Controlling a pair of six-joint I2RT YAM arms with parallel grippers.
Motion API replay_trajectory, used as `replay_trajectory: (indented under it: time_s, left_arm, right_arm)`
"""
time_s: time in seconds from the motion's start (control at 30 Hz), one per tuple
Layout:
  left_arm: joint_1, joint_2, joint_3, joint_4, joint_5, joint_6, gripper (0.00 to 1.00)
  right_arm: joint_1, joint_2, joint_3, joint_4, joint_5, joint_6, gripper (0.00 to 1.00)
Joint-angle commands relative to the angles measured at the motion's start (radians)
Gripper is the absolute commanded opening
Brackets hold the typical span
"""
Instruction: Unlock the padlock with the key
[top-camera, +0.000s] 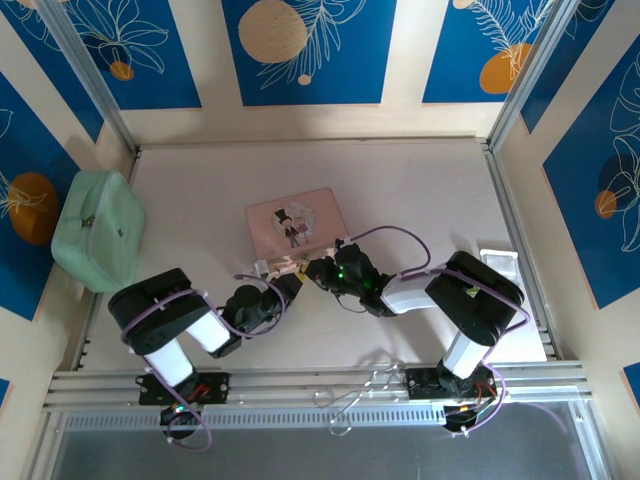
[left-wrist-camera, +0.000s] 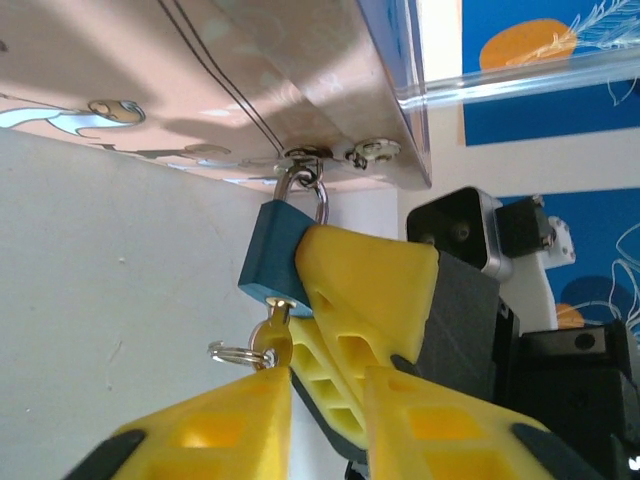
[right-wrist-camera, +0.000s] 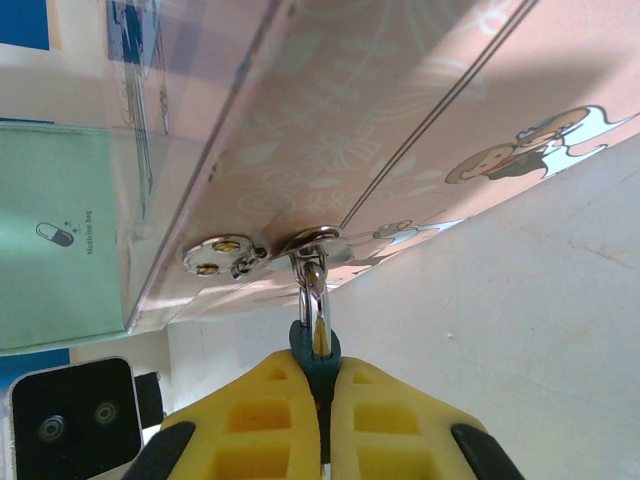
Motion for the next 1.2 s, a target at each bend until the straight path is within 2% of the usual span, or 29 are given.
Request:
replay_trajectory:
  time_s: [0.0, 0.13, 0.3, 0.43, 0.53, 0.8, 1.17]
  left_arm:
    - [0.010, 0.020, 0.025, 0.044, -0.005, 0.003, 0.19]
    - [0.010, 0.040, 0.032, 0.045, -0.002, -0.003, 0.20]
    - [0.010, -0.003, -0.024, 0.043, -0.038, 0.002, 0.43]
    - [0.013, -0.077, -0.060, -0.051, -0.067, 0.004, 0.49]
    - [0.014, -0.086, -0.035, -0.098, -0.049, 0.008, 0.40]
    - [0.016, 0.056, 0.014, 0.044, -0.028, -0.039, 0.25]
    - [0.019, 0.080, 0.039, 0.045, -0.025, -0.032, 0.26]
  right_arm:
    - [0.016, -0.023, 0.003, -0.020, -0.002, 0.017, 0.00]
    - [0.017, -0.033, 0.001, -0.024, -0.001, 0.022, 0.00]
    - [0.014, -0.044, -0.001, -0.033, -0.001, 0.029, 0.00]
    - [0.013, -0.042, -0.002, -0.032, -0.002, 0.031, 0.00]
    - [0.016, -0.039, -0.008, -0.018, -0.004, 0.037, 0.00]
    - [0.019, -0.045, -0.024, -0.001, -0.002, 0.047, 0.00]
    - [0.024, -0.020, -0.035, 0.041, -0.013, 0.066, 0.00]
